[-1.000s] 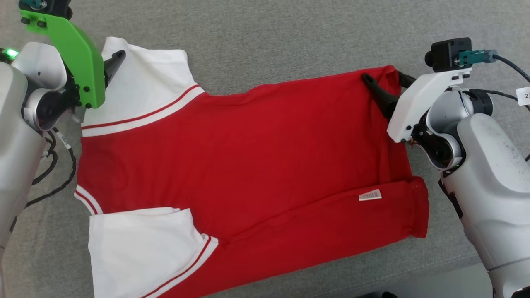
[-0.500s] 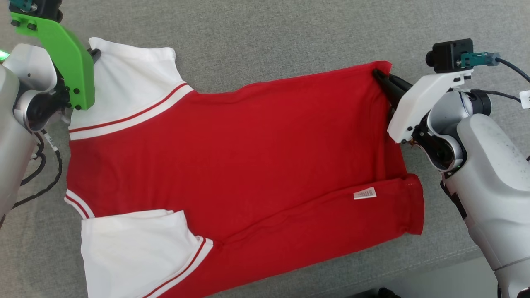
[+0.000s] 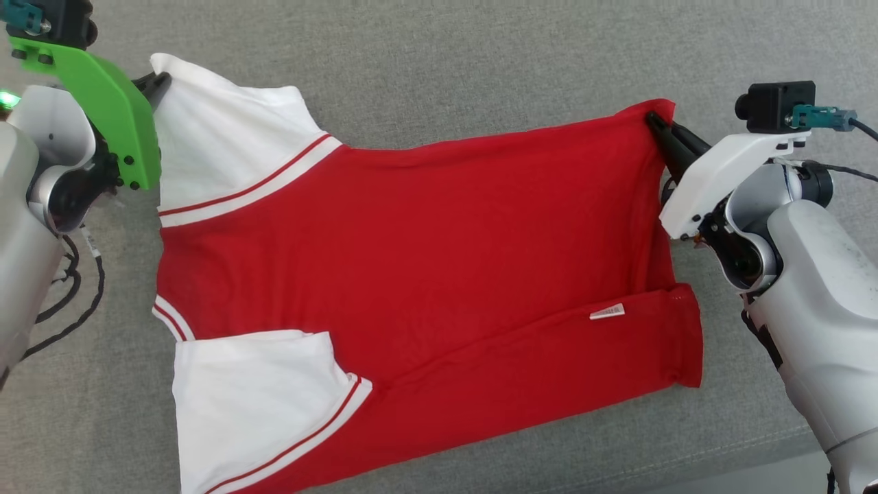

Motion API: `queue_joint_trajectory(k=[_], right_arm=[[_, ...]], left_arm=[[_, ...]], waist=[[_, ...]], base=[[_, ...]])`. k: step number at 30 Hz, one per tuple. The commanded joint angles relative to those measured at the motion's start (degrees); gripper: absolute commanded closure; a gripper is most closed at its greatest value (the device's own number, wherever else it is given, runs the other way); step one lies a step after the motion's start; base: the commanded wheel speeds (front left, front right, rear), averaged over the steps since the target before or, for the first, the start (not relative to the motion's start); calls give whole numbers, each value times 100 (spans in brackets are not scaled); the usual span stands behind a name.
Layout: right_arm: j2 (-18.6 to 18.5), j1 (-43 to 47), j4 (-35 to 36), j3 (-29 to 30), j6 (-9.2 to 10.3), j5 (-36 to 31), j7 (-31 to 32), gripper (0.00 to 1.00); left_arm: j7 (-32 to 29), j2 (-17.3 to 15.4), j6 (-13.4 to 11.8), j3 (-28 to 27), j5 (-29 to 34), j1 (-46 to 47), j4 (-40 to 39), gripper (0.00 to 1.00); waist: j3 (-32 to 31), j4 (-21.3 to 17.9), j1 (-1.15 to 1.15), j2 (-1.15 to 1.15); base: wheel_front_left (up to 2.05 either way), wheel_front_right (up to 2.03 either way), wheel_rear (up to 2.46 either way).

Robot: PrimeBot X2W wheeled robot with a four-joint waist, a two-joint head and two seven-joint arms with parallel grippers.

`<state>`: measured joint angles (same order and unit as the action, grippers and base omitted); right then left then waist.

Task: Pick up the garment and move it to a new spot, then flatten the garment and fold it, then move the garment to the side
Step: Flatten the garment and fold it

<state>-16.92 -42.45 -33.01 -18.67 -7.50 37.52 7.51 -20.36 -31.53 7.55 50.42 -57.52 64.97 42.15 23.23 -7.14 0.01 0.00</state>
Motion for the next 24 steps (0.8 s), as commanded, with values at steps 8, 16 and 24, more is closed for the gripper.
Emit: queue_joint_trajectory(k=[8, 16, 24], right_arm=[[-203, 298, -76, -208, 2, 162, -335, 100], [-523, 704, -130, -656, 2, 318, -475, 100], [-930, 980, -41, -1198, 2, 595, -439, 100]], left_arm=[[58, -410, -16, 403, -594, -450, -785, 100], [-17, -1113, -16, 813, -1191, -1047, -1913, 100], [-412, -1626, -16, 1084, -1668, -1543, -2761, 100]], waist=[[-697, 265, -1, 0], [-1250, 427, -1, 0], [-1513, 576, -1, 0]], base=[[0, 0, 0], [0, 0, 0], [0, 0, 0]])
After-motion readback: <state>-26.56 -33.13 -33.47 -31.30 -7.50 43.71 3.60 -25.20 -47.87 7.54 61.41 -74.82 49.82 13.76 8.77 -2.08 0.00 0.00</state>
